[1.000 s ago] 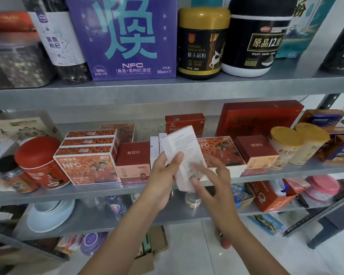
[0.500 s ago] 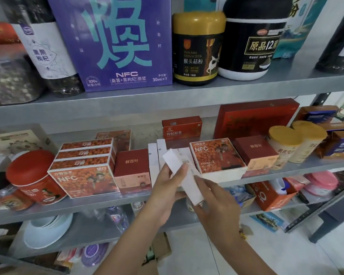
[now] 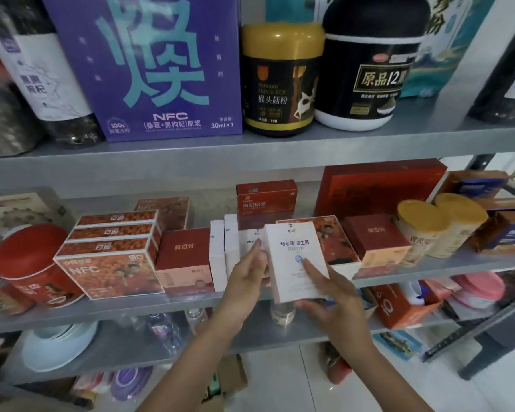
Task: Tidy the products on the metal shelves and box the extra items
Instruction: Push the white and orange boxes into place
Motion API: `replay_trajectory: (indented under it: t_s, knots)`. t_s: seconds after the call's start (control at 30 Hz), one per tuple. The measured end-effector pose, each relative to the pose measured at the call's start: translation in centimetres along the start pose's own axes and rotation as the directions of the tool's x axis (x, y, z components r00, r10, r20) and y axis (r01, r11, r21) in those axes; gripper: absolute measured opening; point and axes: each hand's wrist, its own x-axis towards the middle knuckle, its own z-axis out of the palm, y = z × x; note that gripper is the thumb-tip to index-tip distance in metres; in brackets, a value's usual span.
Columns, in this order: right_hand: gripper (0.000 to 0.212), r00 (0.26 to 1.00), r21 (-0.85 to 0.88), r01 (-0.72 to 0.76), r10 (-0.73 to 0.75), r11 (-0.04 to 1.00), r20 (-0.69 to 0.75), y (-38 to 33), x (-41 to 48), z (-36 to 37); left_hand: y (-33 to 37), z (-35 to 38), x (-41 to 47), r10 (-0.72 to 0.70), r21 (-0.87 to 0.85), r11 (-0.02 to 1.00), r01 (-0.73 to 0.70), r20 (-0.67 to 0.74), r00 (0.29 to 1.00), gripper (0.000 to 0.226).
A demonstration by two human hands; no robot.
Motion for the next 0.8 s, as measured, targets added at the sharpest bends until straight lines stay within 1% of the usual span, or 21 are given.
replay_trajectory:
  t_s: [0.03,0.07,0.1,0.17,0.2,0.23,0.27,0.3,0.37,0.4,0.47,0.53,0.6,0.67,0.8]
  knots:
    - [0.083,0.999,-0.09,0.016,-0.019,0.996,-0.037,0.8,0.9,-0.6,-0.3,0.1,0.3,0.05,0.13,0.99,-0.048,-0.014,0.999,0.06]
    - [0.08,0.999,-0.161,0.008,-0.015,0.987,-0.039,1.5,1.9,-1.3,-0.9,0.3,0.6,0.115,0.281,0.954,-0.108,-0.01,0.993,0.059]
    - [0.075,1.0,-0.217,-0.01,0.008,0.976,-0.01,2.4,2.9,-1.9,-1.9,0.4,1.1,0.182,0.444,0.881,-0.165,0.004,0.983,0.055]
    - [0.067,0.991,-0.393,-0.03,0.078,0.919,0.106,4.5,4.5,-2.6,-4.3,1.0,1.9,0.287,0.734,0.642,-0.224,0.041,0.957,0.052]
    - [0.066,0.982,-0.474,-0.004,0.094,0.881,0.165,5.4,4.8,-2.7,-5.5,1.3,2.1,0.323,0.821,0.519,-0.237,0.068,0.944,0.055]
    - [0.066,0.977,-0.517,0.034,0.081,0.856,0.2,6.1,5.2,-2.6,-6.7,1.7,2.3,0.337,0.878,0.415,-0.238,0.095,0.937,0.059]
    - [0.066,0.974,-0.53,0.07,0.058,0.845,0.22,6.7,5.4,-2.5,-7.5,2.1,2.4,0.326,0.915,0.333,-0.226,0.113,0.939,0.064]
    - [0.067,0.971,-0.535,0.096,0.039,0.839,0.236,7.0,5.7,-2.5,-8.1,2.5,2.5,0.317,0.941,0.267,-0.21,0.12,0.941,0.07]
    - [0.067,0.964,-0.535,0.118,0.033,0.837,0.264,7.5,6.1,-2.6,-8.6,3.0,2.4,0.305,0.971,0.177,-0.162,0.103,0.947,0.088]
    - [0.066,0.962,-0.522,0.11,0.041,0.846,0.269,7.6,6.2,-2.6,-8.6,3.3,2.4,0.316,0.978,0.157,-0.14,0.084,0.945,0.095]
    - [0.064,0.961,-0.506,0.098,0.05,0.857,0.271,7.8,6.2,-2.7,-8.8,3.5,2.8,0.407,0.982,0.143,-0.123,0.055,0.912,0.099]
    - [0.063,0.962,-0.51,0.094,0.054,0.855,0.267,8.0,6.0,-2.7,-8.9,3.7,3.1,0.465,0.98,0.152,-0.131,0.046,0.884,0.091]
    - [0.062,0.969,-0.49,0.089,0.038,0.867,0.243,8.0,6.0,-2.6,-8.7,3.9,3.0,0.486,0.979,0.155,-0.131,0.039,0.873,0.082]
    - [0.063,0.966,-0.504,0.091,0.047,0.859,0.254,7.9,6.1,-2.6,-8.6,3.9,2.9,0.498,0.977,0.167,-0.135,0.035,0.867,0.082]
    - [0.065,0.951,-0.532,0.115,0.061,0.839,0.302,8.2,6.4,-2.6,-8.5,3.8,2.0,0.558,0.963,0.218,-0.159,0.011,0.83,0.085]
